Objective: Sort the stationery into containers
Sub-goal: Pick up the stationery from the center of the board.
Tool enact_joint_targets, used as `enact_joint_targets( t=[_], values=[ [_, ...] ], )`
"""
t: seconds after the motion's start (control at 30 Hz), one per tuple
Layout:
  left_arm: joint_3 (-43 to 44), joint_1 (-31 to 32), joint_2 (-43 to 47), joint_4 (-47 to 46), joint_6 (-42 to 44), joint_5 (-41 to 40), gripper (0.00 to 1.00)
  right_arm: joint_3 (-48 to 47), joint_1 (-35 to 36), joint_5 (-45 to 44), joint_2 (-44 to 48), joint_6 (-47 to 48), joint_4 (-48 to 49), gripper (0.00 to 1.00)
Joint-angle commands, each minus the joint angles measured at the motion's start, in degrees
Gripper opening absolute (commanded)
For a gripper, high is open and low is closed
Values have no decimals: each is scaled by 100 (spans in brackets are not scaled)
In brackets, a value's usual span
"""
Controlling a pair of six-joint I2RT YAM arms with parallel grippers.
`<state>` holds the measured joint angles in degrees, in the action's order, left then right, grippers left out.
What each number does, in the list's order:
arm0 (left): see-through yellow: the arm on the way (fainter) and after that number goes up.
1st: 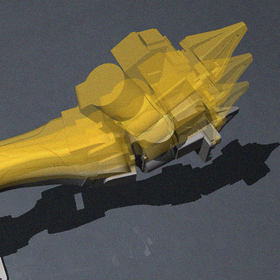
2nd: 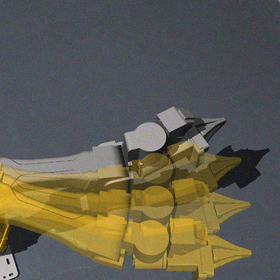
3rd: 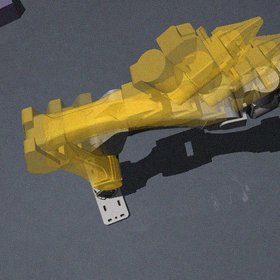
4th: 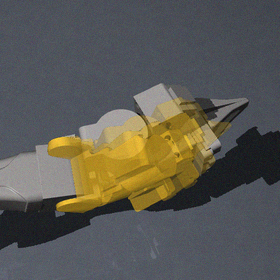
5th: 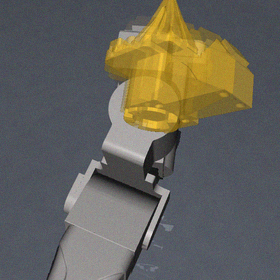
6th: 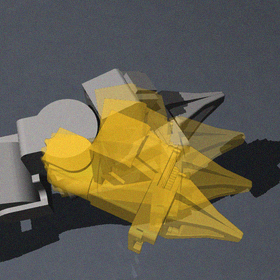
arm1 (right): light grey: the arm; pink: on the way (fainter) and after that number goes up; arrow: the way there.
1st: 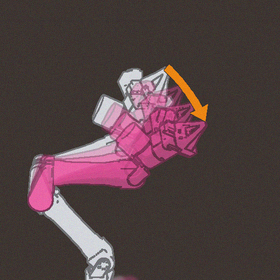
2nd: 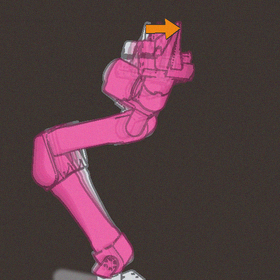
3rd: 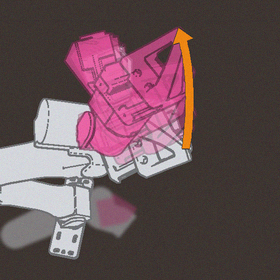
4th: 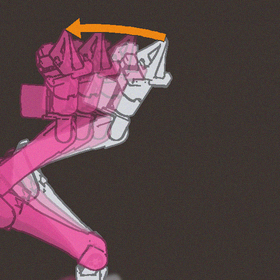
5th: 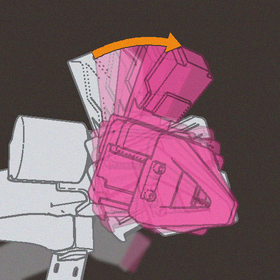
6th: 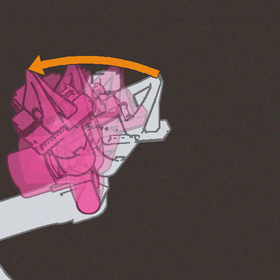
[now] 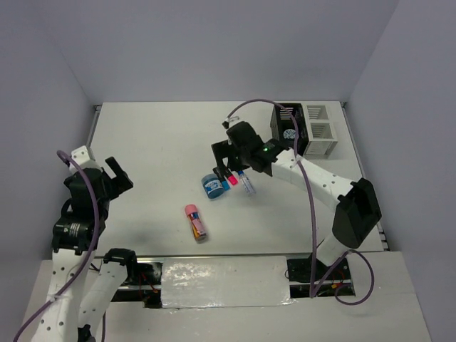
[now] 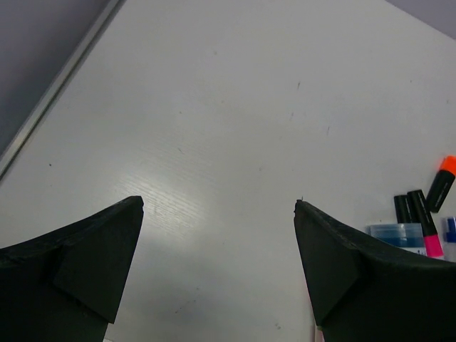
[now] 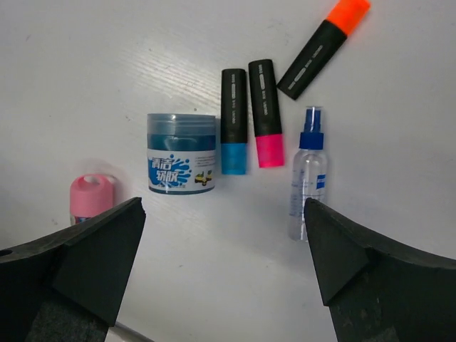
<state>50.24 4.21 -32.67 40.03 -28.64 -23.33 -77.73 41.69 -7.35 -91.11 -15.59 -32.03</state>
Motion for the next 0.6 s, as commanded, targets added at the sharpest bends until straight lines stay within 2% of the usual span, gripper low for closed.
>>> enact_joint_targets(
  t=[0.0, 0.07, 0.1, 0.13, 0.17, 0.2, 0.23, 0.27, 0.3, 0.37, 0.4, 0.47, 0.57],
  values=[
    [354, -34, -370, -41, 0, 653, 99, 223, 172, -424, 260, -539, 477, 100],
    [600, -17, -950, 110, -377, 1275, 99, 451, 181, -713, 646, -733, 496, 100],
    [645, 140, -1265, -99, -509, 1844, 99, 496, 190, -1185, 917, -848, 435, 100],
    [636, 316, -1408, -214, -754, 1858, 99, 531, 173, -1416, 1050, -1023, 287, 100],
    [584, 605, -1531, -363, -1235, 1702, 99, 592, 146, -1601, 1182, -1085, 189, 100],
    [584, 1382, -1863, -582, -1484, 1144, 99, 610, 68, -1829, 1305, -1164, -3, 100],
    [618, 1773, -2101, -645, -1947, 868, 99, 628, 6, -1918, 1524, -1183, -109, 100],
    [784, 2481, -2347, -672, -2170, 639, 99, 628, -151, -1997, 1639, -1217, -345, 100],
    [890, 2784, -2898, -524, -2433, 228, 99, 645, -274, -2076, 1753, -1227, -452, 100],
    [1198, 3216, -3402, -452, -3093, -100, 99, 803, -608, -1938, 2254, -1166, -523, 100],
    [1277, 3549, -3822, -452, -3260, -223, 99, 908, -1036, -1762, 2464, -1130, -454, 100],
    [1505, 3945, -4211, -645, -3603, -347, 99, 1260, -1416, -1139, 3052, -947, -122, 100],
    [1971, 4210, -5063, -515, -3885, -497, 99, 1428, -1743, -698, 3310, -762, -118, 100]
  ],
)
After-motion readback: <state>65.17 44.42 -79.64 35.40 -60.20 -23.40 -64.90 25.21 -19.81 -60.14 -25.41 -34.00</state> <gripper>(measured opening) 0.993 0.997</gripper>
